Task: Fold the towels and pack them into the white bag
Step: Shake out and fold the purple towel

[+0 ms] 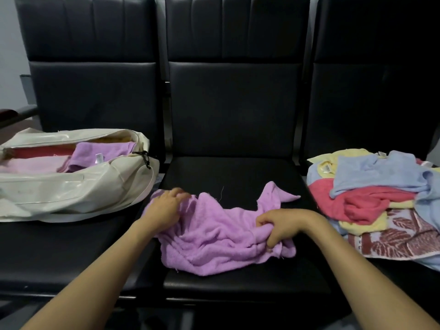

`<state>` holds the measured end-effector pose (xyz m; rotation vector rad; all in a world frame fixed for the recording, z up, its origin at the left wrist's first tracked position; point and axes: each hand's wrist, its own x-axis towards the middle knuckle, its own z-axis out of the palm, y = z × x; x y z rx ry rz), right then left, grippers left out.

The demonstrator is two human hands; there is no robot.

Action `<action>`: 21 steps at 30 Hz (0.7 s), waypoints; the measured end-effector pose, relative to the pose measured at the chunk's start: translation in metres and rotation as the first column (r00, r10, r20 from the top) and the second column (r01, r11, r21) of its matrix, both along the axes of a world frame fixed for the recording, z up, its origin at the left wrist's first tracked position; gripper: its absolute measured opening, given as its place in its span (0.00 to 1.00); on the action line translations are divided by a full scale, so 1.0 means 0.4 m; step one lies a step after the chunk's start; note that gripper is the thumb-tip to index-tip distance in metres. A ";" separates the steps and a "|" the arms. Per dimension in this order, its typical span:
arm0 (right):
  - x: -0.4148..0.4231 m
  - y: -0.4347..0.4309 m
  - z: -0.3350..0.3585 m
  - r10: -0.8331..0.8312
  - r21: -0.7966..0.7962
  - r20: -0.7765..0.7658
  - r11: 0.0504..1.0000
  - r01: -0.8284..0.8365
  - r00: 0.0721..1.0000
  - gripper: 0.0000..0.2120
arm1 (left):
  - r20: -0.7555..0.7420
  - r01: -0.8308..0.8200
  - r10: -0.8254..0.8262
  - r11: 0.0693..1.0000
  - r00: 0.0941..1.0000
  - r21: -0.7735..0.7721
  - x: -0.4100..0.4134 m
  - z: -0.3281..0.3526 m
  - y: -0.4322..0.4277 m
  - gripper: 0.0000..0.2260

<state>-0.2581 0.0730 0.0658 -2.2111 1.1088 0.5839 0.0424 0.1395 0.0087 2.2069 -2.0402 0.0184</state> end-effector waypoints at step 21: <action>0.127 -0.005 -0.057 -0.056 -0.433 0.351 0.875 0.215 0.935 0.09 | -0.617 0.116 -0.041 0.990 0.786 0.081 -0.105 0.026 0.015 0.12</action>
